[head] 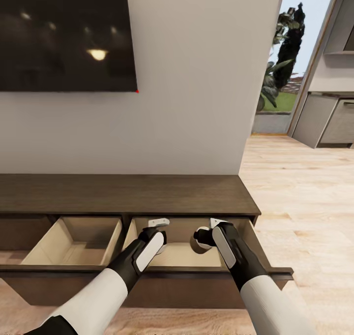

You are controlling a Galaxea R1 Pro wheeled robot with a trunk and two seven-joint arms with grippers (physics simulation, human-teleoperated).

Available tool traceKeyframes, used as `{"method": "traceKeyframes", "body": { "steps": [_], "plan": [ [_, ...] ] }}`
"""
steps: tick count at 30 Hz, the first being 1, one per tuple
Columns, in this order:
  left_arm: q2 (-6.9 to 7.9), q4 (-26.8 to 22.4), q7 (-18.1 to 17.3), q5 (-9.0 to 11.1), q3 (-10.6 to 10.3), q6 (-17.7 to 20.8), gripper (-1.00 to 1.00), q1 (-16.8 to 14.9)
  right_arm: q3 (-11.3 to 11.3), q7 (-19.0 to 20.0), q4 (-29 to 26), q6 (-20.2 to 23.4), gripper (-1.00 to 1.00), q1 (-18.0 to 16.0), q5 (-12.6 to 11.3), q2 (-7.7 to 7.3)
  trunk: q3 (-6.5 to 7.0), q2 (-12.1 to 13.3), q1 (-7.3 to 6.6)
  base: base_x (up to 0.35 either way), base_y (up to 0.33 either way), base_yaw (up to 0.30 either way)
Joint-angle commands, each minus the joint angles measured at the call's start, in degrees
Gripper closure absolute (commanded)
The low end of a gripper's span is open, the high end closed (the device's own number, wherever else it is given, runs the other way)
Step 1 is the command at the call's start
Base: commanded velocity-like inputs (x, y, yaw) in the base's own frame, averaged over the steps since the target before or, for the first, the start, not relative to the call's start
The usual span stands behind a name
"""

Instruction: Place each of the two pumpkins and all three candles from the living room inside a cabinet in the living room (use any cabinet), then make sure every cabinet is closed, and position the cauldron so it is next to a table in the living room.

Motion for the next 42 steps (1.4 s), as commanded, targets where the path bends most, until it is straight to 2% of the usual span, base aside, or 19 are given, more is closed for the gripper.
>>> {"method": "traceKeyframes", "body": {
  "steps": [1,8,28,42],
  "plan": [
    [0.00,-0.1,0.5,0.3,-0.1,0.1,1.00,0.0,0.1,-0.6,-0.1,0.1,1.00,0.0,-0.6,-0.03,-0.24,-0.4,0.21,0.000,0.000,0.000],
    [0.00,-0.3,0.4,0.2,-0.2,0.0,1.00,0.0,0.2,-0.4,-0.3,0.1,1.00,0.0,-0.7,-0.02,-1.50,-3.3,1.75,0.000,0.000,0.000],
    [0.00,-0.4,0.4,0.2,-0.3,-0.2,1.00,0.0,0.6,-0.4,-0.3,0.1,1.00,0.0,-0.7,-0.02,-1.72,-3.3,1.77,0.009,-0.021,0.052],
    [0.00,-0.4,0.3,0.2,-0.4,-0.2,1.00,0.0,0.6,-0.5,-0.3,0.1,1.00,0.1,-0.7,-0.02,-1.72,-3.3,1.77,0.090,-0.107,0.000]
  ]
}}
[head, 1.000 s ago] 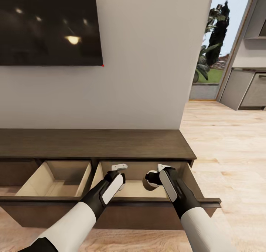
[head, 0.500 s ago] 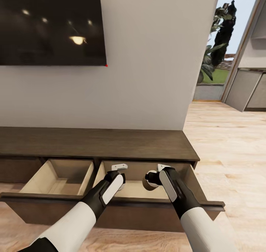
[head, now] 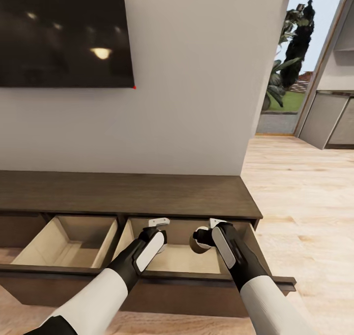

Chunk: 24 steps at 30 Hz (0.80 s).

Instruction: Place each of the two pumpkins and all three candles from the living room inside a cabinet in the living room (use any cabinet), then make sure every cabinet is closed, and position the cauldron so it is next to a table in the living room.

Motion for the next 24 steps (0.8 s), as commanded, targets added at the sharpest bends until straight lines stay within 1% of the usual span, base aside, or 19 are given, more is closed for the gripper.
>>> {"method": "traceKeyframes", "body": {
  "steps": [1,15,18,24],
  "plan": [
    [0.00,-0.1,0.5,0.3,-0.1,0.1,1.00,0.0,0.1,-0.6,-0.1,0.1,1.00,-0.1,-0.6,-0.02,-0.06,0.0,-0.01,0.013,-0.013,0.000],
    [0.00,-0.2,0.6,0.2,-0.1,0.1,1.00,0.0,0.2,-0.5,-0.1,-0.3,1.00,0.1,-0.6,-0.02,-0.06,0.0,-0.01,0.001,-0.001,0.000],
    [0.00,-0.2,0.6,0.3,-0.1,0.1,1.00,0.0,-0.1,-0.4,-0.1,-0.3,1.00,0.2,-0.6,-0.02,-0.06,0.0,-0.01,0.000,0.000,0.000],
    [0.00,-0.1,0.6,0.3,-0.1,0.1,1.00,0.0,-0.2,-0.4,-0.1,-0.4,1.00,0.3,-0.6,-0.02,-1.39,-0.1,0.14,0.000,0.000,0.000]
  ]
}}
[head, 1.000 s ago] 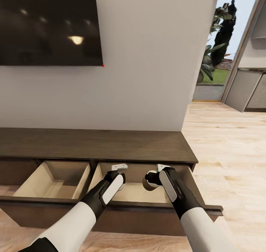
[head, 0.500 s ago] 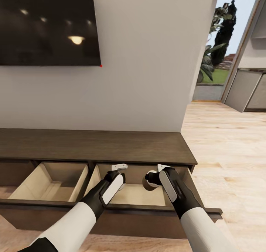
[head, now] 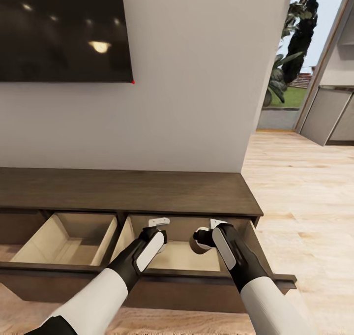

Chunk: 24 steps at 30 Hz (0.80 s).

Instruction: Place each of the two pumpkins and all three candles from the living room inside a cabinet in the living room (use any cabinet), then make sure every cabinet is closed, and position the cauldron so it is next to a table in the living room.

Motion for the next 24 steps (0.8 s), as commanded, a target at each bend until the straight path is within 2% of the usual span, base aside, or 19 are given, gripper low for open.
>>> {"method": "traceKeyframes", "body": {
  "steps": [1,24],
  "plan": [
    [0.00,-0.1,0.5,0.3,-0.1,0.1,1.00,-0.1,0.1,-0.6,-0.1,0.1,1.00,0.0,-0.6,-0.02,-0.28,0.0,0.01,0.000,0.000,0.000],
    [0.00,-0.1,0.4,0.4,-0.1,0.0,1.00,0.0,0.0,-0.7,0.0,0.0,1.00,0.0,-0.6,-0.02,-5.15,-0.3,0.57,0.000,0.000,0.000]
  ]
}}
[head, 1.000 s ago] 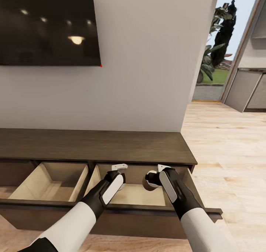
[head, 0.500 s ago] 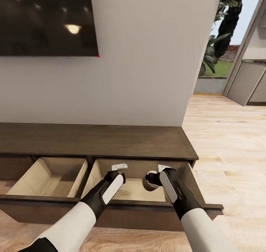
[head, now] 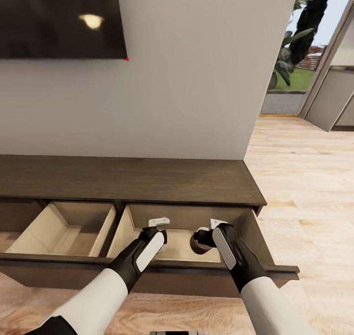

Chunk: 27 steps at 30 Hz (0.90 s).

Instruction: Place each of the two pumpkins and all three candles from the living room inside a cabinet in the living room (use any cabinet), then make sure every cabinet is closed, and position the cauldron so it is next to a table in the living room.

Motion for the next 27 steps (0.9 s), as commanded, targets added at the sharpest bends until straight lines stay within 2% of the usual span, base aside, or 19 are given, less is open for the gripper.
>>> {"method": "traceKeyframes", "body": {
  "steps": [1,5,9,27],
  "plan": [
    [0.00,-0.1,0.5,0.3,-0.1,0.1,1.00,-0.1,0.1,-0.6,-0.1,0.1,1.00,0.0,-0.6,-0.02,-0.06,0.0,-0.02,0.000,0.000,0.000],
    [0.00,-0.1,0.5,0.3,-0.1,0.1,1.00,-0.1,0.1,-0.6,0.0,0.1,1.00,0.0,-0.5,0.00,-0.94,-0.1,0.08,0.000,0.000,0.000],
    [0.00,-0.2,0.5,0.2,-0.1,0.1,1.00,-0.1,0.1,-0.7,0.0,0.1,1.00,0.0,-0.5,0.03,-1.16,-0.1,0.11,0.000,0.000,0.000],
    [0.00,-0.3,0.4,0.3,-0.1,0.2,1.00,0.0,0.2,-0.8,0.0,0.1,1.00,0.0,-0.4,0.07,-1.16,-0.1,0.11,0.034,0.000,0.000]
  ]
}}
